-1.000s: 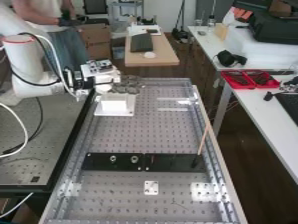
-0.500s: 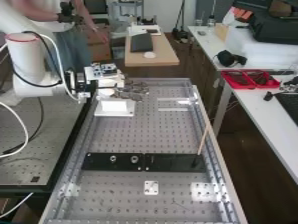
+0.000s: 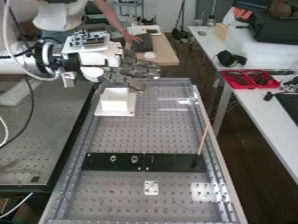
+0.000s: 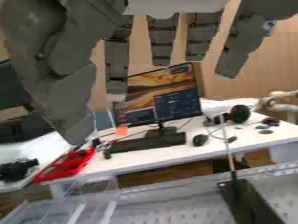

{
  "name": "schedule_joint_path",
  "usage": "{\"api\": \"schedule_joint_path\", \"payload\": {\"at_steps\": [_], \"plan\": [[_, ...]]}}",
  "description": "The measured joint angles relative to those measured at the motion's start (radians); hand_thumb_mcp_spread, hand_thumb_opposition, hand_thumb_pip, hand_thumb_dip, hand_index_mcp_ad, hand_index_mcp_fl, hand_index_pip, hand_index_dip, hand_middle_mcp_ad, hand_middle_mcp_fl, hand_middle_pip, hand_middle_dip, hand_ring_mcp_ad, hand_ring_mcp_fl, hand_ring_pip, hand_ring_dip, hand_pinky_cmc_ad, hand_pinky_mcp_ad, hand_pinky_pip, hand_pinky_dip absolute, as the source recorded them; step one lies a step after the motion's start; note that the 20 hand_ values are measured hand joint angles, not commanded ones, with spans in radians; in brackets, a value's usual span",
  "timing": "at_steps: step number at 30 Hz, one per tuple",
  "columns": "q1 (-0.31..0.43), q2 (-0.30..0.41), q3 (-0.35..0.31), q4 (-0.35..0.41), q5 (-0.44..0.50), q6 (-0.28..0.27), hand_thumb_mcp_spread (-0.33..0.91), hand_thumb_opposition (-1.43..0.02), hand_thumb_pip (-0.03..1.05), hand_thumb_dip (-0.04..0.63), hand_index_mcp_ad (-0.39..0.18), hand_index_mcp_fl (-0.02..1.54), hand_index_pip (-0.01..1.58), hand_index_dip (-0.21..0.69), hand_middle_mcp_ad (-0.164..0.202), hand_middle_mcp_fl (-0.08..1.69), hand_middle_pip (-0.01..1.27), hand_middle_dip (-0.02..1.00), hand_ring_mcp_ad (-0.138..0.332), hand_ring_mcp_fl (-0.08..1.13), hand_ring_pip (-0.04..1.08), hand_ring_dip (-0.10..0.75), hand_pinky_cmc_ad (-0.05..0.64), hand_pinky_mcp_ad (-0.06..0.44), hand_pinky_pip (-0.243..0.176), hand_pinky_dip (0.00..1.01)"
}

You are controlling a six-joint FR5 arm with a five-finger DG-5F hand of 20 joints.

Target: Grab the smaller nut and place it in the white container

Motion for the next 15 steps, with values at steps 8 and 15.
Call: {"api": "schedule_joint_path", "payload": {"at_steps": [8,15], "plan": [[-0.069,0.021,0.063,-0.1,0.124,0.006,0.19,-0.78,0.62,0.143,-0.152,0.05,0.48,0.033,0.066,0.01,0.13,0.22,0.159,0.0,0.07,0.052,0.346,0.295,-0.124,0.6],[-0.092,0.037,0.086,-0.119,0.143,-0.025,0.19,-0.76,0.62,0.143,-0.136,0.07,0.37,0.079,0.07,0.01,0.13,0.22,0.175,0.0,0.07,0.052,0.363,0.297,-0.124,0.6]]}}
